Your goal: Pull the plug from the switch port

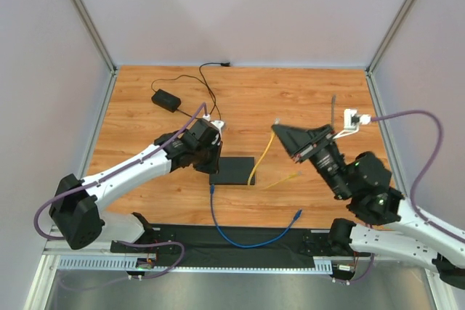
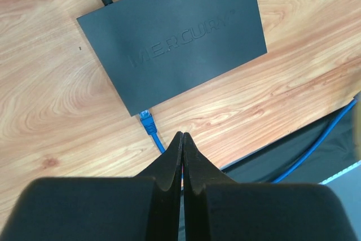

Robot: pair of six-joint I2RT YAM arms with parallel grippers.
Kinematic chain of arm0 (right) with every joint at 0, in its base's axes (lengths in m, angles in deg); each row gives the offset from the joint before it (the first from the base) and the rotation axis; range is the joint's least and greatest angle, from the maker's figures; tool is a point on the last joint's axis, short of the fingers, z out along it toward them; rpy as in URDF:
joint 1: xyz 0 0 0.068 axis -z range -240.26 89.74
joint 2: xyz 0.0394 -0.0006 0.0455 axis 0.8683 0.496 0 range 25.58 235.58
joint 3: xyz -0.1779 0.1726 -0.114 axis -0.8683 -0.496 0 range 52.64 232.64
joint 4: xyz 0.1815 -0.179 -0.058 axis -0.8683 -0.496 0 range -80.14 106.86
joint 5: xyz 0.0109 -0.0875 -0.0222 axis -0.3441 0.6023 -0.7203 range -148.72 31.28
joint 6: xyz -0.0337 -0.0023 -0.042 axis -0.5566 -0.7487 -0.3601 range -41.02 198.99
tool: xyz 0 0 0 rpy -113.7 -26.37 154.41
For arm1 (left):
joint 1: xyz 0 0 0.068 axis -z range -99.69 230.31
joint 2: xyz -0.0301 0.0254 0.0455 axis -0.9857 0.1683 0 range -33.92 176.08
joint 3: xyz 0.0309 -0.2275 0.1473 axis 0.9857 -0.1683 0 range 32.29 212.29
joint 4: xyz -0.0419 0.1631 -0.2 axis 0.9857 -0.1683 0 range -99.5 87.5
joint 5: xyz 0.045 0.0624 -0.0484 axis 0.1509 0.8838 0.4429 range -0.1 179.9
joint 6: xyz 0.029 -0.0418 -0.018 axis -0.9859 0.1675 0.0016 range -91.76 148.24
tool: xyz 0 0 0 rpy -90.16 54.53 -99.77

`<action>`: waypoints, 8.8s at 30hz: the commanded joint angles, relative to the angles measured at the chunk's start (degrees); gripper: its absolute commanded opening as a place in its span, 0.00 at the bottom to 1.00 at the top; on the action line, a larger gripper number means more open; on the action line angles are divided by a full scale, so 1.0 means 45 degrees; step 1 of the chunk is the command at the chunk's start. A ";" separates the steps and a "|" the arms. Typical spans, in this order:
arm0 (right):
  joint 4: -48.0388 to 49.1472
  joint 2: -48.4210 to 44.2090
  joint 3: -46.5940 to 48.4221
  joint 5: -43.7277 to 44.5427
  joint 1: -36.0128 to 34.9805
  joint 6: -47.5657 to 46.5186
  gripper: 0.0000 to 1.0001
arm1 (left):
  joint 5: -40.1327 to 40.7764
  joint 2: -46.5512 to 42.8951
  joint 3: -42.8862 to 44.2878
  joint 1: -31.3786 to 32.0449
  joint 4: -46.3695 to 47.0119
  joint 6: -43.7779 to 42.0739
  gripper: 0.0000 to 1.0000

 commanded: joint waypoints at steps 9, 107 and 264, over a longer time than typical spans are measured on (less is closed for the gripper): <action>-1.5303 0.6602 1.3325 0.7976 0.1807 -0.3007 0.00 | 0.0166 -0.1236 -0.0345 0.0022 -0.0644 0.0147 0.00; -1.0444 1.4826 0.7783 -0.2678 0.1735 -0.4607 0.44 | -0.1259 -0.7491 -0.7927 -0.1988 0.4104 0.8020 0.42; -0.9685 1.7953 0.7164 -0.4647 0.2027 -0.3612 0.42 | -0.2939 -0.4712 -1.2006 -0.3553 1.1330 0.7082 0.05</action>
